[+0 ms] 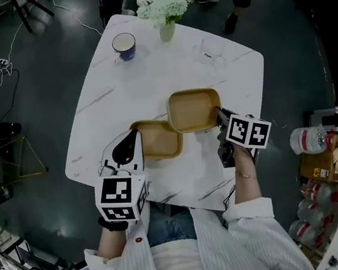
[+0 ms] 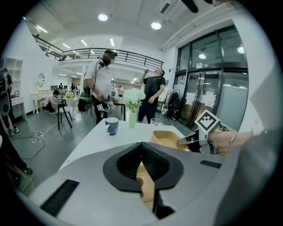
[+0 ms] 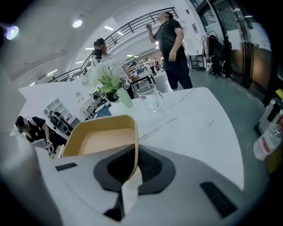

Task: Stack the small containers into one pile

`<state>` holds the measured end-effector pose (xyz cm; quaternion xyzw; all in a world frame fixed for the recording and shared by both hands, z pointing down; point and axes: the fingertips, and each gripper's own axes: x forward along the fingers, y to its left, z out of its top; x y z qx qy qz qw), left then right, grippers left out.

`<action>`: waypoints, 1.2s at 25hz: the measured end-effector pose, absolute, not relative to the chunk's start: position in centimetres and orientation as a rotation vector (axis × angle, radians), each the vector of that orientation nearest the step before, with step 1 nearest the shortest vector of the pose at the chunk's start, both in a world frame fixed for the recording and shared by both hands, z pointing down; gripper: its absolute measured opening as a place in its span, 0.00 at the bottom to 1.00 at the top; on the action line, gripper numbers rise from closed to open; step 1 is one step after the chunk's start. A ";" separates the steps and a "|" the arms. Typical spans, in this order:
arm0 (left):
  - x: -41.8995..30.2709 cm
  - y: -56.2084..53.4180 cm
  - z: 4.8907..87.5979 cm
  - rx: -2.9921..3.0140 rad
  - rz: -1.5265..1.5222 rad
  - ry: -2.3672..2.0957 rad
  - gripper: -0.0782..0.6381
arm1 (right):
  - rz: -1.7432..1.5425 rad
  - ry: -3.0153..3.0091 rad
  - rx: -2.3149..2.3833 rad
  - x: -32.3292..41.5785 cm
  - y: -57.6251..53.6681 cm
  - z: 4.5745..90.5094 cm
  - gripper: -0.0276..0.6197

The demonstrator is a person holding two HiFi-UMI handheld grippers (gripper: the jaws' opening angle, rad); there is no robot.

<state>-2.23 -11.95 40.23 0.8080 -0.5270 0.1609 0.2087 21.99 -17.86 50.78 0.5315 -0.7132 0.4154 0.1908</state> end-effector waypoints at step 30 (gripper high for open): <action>-10.3 -13.9 40.3 2.500 0.467 -1.058 0.13 | 1.179 -1.707 1.756 10.7 -8.2 53.0 0.07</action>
